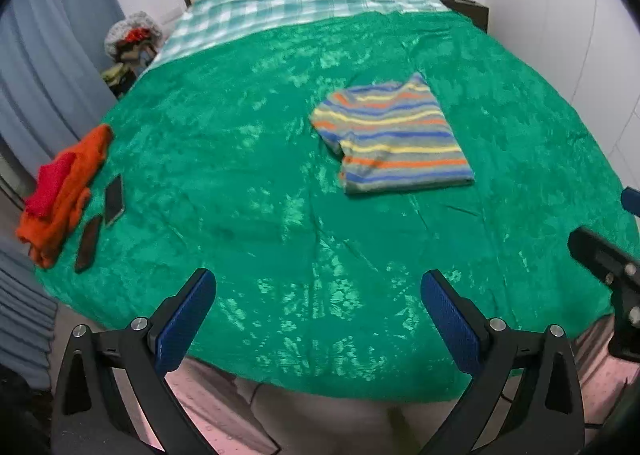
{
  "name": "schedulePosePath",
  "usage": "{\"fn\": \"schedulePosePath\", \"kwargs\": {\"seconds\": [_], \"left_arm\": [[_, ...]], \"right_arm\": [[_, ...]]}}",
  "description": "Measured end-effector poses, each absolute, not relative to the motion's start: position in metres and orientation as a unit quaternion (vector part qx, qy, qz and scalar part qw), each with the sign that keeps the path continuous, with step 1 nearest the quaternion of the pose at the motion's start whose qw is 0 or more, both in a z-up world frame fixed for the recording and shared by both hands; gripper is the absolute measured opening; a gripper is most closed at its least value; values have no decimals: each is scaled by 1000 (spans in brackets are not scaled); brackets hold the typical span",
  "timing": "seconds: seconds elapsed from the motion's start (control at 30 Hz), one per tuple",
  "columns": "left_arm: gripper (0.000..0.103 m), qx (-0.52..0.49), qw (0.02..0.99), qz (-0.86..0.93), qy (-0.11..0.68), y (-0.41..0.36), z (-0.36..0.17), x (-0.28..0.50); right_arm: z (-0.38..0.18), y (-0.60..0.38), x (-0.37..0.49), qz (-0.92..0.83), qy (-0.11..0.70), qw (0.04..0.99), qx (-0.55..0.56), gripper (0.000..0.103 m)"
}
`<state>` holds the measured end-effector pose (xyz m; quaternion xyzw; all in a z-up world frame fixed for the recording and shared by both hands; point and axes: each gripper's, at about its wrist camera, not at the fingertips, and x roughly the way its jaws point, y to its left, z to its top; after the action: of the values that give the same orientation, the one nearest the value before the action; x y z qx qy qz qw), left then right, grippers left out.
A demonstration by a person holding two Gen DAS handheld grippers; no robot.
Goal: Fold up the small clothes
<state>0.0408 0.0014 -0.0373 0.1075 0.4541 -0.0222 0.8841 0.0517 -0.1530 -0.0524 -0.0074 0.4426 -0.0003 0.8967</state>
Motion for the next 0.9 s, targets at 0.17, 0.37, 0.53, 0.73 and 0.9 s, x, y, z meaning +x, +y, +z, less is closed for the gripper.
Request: {"fn": "schedulePosePath", "kwargs": {"seconds": [0.17,0.37,0.53,0.73,0.9], "left_arm": [[102,101,886,-31,452,5,-30,36],[103,77,884,-45,459,11,-21,36],[103,58,883,-55,463,13,-10,38],[103,40,881,-58,469,18,-4,46],[103,52,885,-51,460,14,-2,49]], "right_arm": [[-48,-144,45,-14,450,892,-24,103],[-37,-139,40,-15,444,895,-29,103],[-26,-133,38,-16,439,898,-39,103],[-18,-133,42,-23,433,900,-40,103],[-18,-132,46,-23,435,899,-40,103]]}}
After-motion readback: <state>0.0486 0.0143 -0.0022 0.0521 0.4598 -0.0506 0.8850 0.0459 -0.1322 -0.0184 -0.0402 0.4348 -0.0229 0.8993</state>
